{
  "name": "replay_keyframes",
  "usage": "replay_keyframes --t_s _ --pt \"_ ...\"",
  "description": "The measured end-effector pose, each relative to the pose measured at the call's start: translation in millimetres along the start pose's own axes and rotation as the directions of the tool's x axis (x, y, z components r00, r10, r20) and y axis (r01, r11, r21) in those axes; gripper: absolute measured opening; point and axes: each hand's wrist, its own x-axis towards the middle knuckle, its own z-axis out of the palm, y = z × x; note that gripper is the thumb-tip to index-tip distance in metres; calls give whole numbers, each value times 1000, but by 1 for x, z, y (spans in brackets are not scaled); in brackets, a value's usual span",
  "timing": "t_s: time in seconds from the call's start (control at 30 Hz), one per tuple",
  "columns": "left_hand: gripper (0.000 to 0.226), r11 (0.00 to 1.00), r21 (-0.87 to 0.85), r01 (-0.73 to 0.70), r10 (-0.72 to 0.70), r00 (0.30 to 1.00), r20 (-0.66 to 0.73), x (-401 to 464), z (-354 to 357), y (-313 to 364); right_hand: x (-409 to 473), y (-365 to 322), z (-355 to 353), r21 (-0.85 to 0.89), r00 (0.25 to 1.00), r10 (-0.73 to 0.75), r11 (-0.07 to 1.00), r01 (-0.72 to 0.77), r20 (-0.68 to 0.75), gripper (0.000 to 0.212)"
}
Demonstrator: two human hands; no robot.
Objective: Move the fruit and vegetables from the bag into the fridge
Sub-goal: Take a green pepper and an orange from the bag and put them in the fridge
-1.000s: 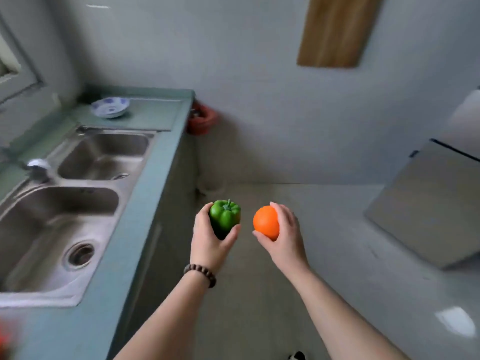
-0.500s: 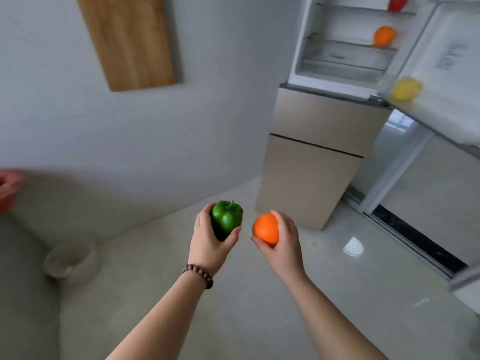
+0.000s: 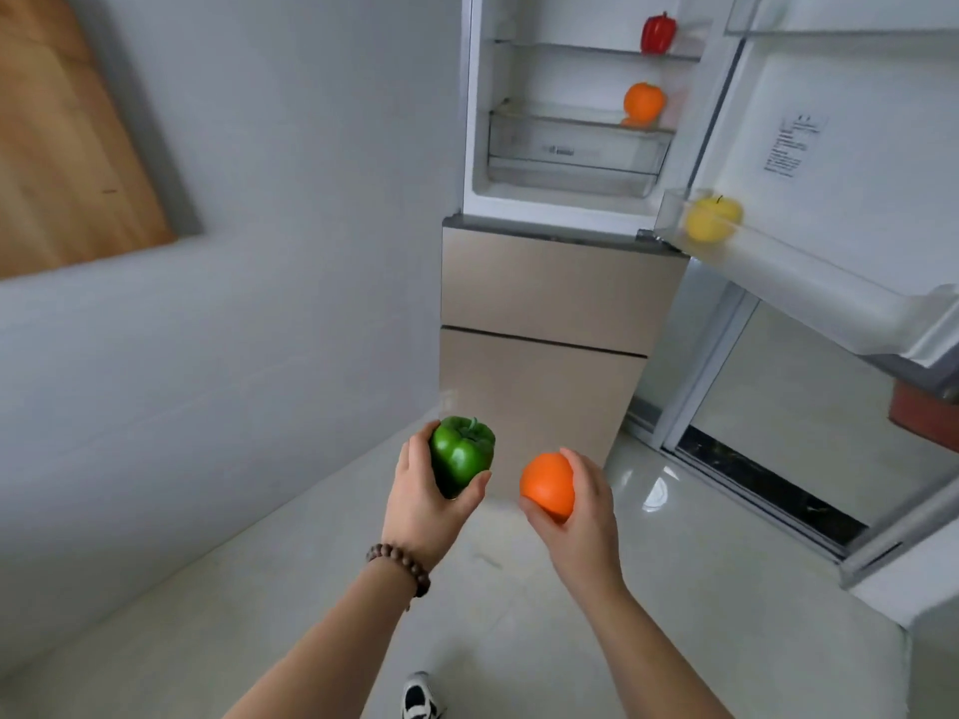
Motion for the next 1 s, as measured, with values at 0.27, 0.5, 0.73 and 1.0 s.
replay_keyframes --t_s 0.27,0.5,0.73,1.0 --pt "70 991 -71 -117 116 993 -16 199 34 -3 194 -5 44 -48 993 -28 999 22 -118 75" --pt "69 966 -139 -216 219 976 5 337 48 14 312 -20 52 -85 979 -66 995 51 -191 74" --pt "72 934 -196 -297 303 953 -1 426 75 32 394 -12 55 -112 965 -77 992 50 -251 74" --pt "72 902 -217 -372 377 926 -23 520 112 41 509 -3 49 -151 941 -155 982 113 -300 73"
